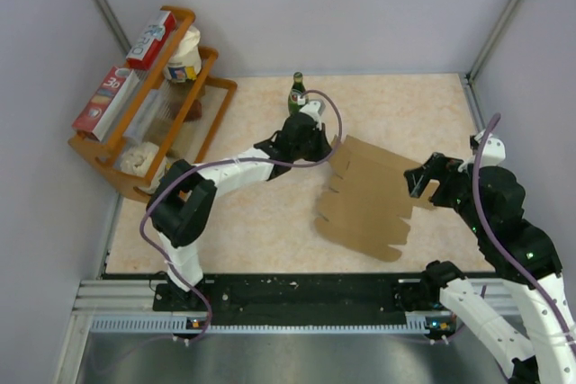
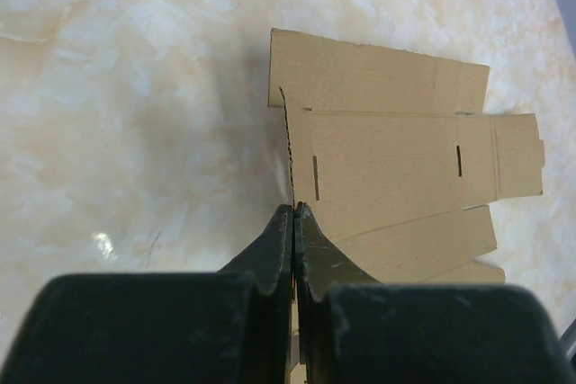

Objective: Fold the paper box

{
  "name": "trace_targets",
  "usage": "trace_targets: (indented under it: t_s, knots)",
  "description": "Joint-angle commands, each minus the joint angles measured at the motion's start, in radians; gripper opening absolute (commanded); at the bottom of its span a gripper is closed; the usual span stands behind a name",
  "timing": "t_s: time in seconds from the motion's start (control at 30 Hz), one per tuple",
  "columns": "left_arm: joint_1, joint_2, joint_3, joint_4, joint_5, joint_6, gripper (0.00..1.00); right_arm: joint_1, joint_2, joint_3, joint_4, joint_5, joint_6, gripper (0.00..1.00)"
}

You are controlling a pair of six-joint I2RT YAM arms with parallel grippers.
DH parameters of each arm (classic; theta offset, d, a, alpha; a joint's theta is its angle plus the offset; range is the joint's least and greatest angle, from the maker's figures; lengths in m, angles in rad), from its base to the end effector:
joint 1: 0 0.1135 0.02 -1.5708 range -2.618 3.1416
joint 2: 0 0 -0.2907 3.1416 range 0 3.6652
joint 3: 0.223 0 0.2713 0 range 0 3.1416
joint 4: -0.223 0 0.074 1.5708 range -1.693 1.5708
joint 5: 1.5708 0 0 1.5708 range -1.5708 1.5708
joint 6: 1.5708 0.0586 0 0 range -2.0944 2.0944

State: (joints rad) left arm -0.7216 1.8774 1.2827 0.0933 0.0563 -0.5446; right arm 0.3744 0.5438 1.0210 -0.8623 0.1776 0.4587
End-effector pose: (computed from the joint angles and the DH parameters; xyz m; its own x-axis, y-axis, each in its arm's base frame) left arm 0.3557 -0.3174 0.2284 -0.6695 -0.0999 -0.7360 0.4089 0.7777 -0.4774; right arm 0.0975 0.0272 0.3893 -0.4054 0.3090 -0.8603 -0.0313 0.9359 0.3509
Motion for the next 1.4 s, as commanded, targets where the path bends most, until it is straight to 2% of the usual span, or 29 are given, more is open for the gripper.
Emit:
trace_targets:
  t_s: [0.0, 0.1, 0.27, 0.4, 0.5, 0.73, 0.93, 1.07, 1.23, 1.37]
  knots:
    - [0.005, -0.141, -0.068, -0.061, -0.016, 0.164, 0.00, -0.009, 0.002, -0.019, 0.003, 0.008, -0.023, 0.91]
    - [0.011, -0.182, -0.098, -0.089, -0.006, 0.224, 0.00, -0.011, 0.015, -0.047, 0.026, 0.003, -0.032, 0.88]
    - [0.019, -0.221, -0.137, -0.173, 0.065, 0.328, 0.00, -0.011, 0.047, -0.139, 0.153, -0.116, -0.106, 0.80]
    - [0.050, -0.253, -0.200, -0.166, 0.147, 0.359, 0.00, -0.011, 0.080, -0.199, 0.235, -0.171, -0.161, 0.80]
    - [0.096, -0.274, -0.256, -0.107, 0.238, 0.359, 0.00, -0.011, 0.084, -0.295, 0.374, -0.280, -0.201, 0.82]
    - [0.175, -0.281, -0.250, -0.148, 0.385, 0.435, 0.00, -0.009, 0.146, -0.440, 0.663, -0.357, -0.155, 0.82]
    - [0.183, -0.314, -0.252, -0.175, 0.413, 0.521, 0.00, -0.011, 0.290, -0.415, 0.678, -0.444, -0.234, 0.82]
    - [0.189, -0.342, -0.256, -0.164, 0.453, 0.563, 0.00, -0.011, 0.373, -0.406, 0.758, -0.487, -0.278, 0.82]
    - [0.197, -0.368, -0.261, -0.110, 0.496, 0.572, 0.00, -0.011, 0.481, -0.357, 0.821, -0.549, -0.413, 0.83]
    - [0.212, -0.362, -0.243, -0.113, 0.530, 0.577, 0.00, -0.017, 0.560, -0.306, 0.827, -0.585, -0.453, 0.83]
